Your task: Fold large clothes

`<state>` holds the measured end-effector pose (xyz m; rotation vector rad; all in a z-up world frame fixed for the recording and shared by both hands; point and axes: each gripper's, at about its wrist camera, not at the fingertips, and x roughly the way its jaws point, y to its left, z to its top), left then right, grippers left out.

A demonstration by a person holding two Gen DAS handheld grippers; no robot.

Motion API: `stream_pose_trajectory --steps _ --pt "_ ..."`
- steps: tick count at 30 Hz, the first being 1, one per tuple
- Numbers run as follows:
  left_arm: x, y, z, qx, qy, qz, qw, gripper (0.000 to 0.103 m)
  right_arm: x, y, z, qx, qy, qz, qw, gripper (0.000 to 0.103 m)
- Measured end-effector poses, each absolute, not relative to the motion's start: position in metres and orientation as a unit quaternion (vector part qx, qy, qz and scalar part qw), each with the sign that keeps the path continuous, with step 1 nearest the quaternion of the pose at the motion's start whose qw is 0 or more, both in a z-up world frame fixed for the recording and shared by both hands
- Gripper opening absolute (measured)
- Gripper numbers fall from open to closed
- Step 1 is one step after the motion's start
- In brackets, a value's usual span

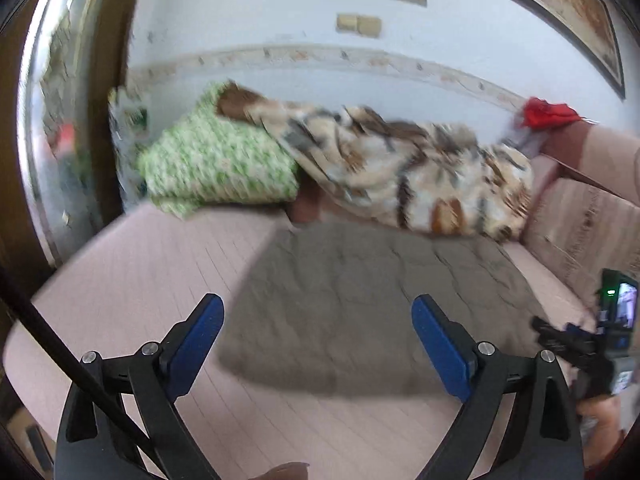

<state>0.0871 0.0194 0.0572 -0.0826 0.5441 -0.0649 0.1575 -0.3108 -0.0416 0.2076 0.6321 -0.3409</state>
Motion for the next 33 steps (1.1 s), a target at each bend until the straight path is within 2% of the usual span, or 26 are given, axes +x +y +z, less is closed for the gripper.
stream_pose_trajectory --steps 4,9,16,33 --pt "0.063 0.009 0.029 -0.054 0.348 -0.055 0.934 0.094 0.117 -0.285 -0.054 0.097 0.344 -0.165 0.919 0.085" --pt "0.021 -0.011 0.01 -0.002 0.369 -0.04 0.928 0.094 0.063 -0.27 -0.074 0.108 0.389 -0.151 0.902 0.085" --pt "-0.011 -0.019 -0.015 -0.011 0.427 -0.057 0.902 0.094 -0.011 -0.244 -0.088 0.084 0.405 -0.154 0.897 0.085" --pt "-0.04 -0.01 -0.026 -0.015 0.446 -0.024 0.894 0.094 -0.043 -0.198 -0.082 0.018 0.398 -0.151 0.905 0.086"
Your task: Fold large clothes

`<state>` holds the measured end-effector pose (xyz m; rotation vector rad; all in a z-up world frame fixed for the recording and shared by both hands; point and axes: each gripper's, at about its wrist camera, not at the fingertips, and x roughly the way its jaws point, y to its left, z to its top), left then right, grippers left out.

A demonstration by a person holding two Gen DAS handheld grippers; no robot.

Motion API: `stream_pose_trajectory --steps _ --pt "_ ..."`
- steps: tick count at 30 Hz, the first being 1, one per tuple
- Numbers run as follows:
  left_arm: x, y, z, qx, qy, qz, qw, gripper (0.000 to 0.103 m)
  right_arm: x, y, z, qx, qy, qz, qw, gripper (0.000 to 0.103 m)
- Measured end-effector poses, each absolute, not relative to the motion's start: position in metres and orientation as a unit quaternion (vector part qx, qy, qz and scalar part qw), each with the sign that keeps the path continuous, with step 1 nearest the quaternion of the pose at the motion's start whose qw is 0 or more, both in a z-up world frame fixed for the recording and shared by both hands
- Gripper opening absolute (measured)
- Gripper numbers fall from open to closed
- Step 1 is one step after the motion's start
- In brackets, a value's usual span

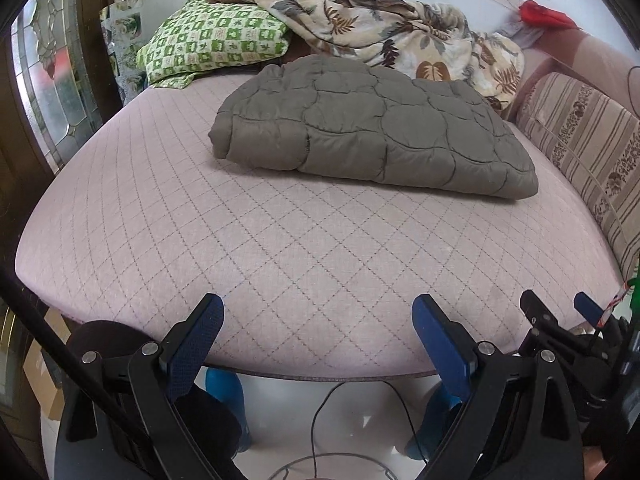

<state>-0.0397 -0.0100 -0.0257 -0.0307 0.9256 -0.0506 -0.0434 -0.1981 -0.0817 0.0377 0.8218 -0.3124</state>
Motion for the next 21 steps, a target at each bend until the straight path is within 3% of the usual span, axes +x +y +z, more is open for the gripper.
stream_pose_trajectory --steps 21 --pt "-0.031 -0.011 -0.041 0.0 0.465 -0.01 0.885 0.094 -0.034 -0.189 -0.096 0.001 0.412 -0.146 0.899 0.087"
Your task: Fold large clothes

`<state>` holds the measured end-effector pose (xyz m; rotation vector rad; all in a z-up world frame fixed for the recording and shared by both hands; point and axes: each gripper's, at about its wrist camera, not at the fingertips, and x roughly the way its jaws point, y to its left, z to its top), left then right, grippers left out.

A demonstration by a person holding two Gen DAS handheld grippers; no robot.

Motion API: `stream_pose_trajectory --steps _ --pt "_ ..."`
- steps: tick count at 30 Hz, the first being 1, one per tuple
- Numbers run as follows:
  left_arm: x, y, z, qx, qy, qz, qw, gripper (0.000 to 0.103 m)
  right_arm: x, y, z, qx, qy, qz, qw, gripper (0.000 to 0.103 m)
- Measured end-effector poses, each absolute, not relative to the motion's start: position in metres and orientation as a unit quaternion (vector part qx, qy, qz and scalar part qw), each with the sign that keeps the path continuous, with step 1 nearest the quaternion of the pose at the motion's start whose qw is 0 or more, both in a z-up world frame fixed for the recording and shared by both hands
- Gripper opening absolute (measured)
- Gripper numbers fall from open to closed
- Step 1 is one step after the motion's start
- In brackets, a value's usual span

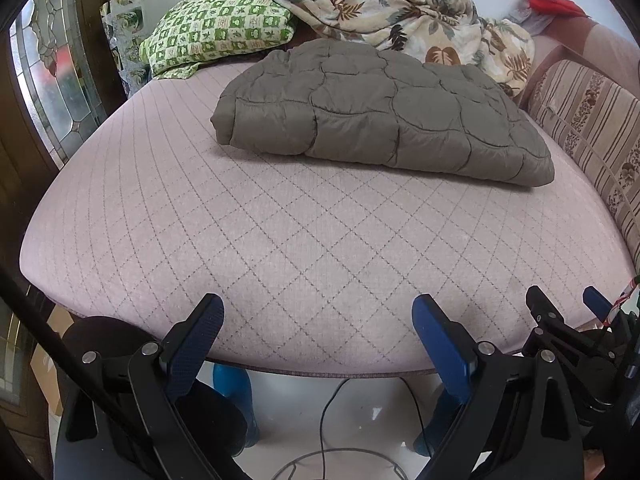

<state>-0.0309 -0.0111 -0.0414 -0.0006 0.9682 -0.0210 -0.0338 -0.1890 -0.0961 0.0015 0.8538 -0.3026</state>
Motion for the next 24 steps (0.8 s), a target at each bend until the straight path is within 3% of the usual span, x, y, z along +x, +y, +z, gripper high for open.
stream_pose_trajectory --steps 24 --pt "-0.026 -0.01 -0.053 0.0 0.484 -0.011 0.875 0.094 -0.03 -0.185 -0.103 -0.005 0.417 -0.145 0.897 0.088"
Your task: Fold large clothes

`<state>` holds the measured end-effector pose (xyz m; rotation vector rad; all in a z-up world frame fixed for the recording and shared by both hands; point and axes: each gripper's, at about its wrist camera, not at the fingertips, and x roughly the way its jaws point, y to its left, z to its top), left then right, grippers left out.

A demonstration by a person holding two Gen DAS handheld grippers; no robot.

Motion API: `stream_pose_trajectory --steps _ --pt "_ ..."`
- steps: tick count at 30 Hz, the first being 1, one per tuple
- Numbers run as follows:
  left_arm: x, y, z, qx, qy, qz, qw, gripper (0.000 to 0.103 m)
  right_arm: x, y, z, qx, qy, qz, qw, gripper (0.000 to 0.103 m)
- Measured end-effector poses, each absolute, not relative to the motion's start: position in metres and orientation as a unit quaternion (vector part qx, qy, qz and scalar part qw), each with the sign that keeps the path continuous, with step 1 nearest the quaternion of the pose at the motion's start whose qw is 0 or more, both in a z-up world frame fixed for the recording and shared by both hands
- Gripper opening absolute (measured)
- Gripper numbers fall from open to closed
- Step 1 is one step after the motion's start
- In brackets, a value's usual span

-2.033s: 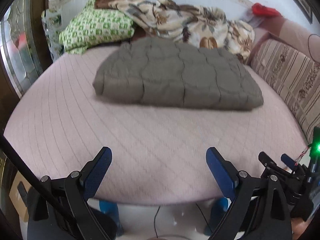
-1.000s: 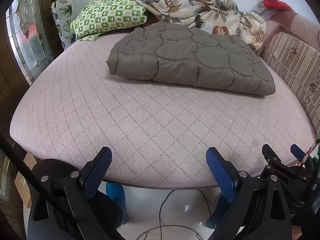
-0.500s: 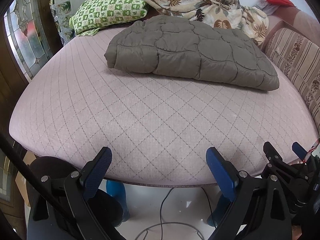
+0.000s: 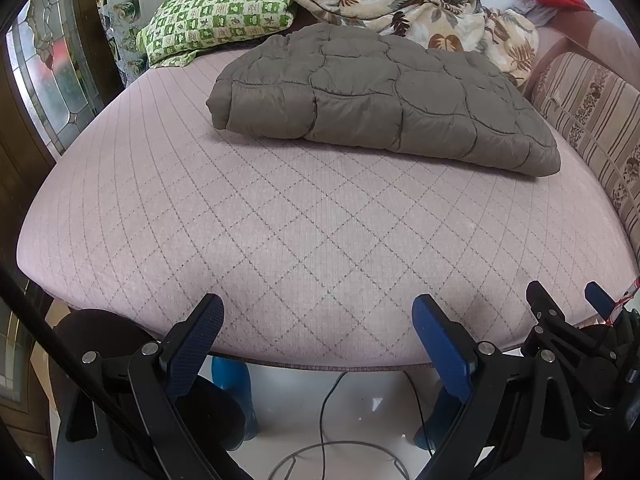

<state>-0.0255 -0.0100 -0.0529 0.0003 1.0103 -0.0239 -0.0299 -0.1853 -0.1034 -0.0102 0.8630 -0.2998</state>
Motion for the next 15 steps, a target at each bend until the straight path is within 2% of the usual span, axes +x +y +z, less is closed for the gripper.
stream_pose_trajectory --steps 15 --pt "-0.0249 -0.0088 -0.0569 -0.003 0.491 -0.013 0.871 0.094 -0.0313 -0.1789 -0.1035 -0.012 0.412 -0.141 0.9 0.088"
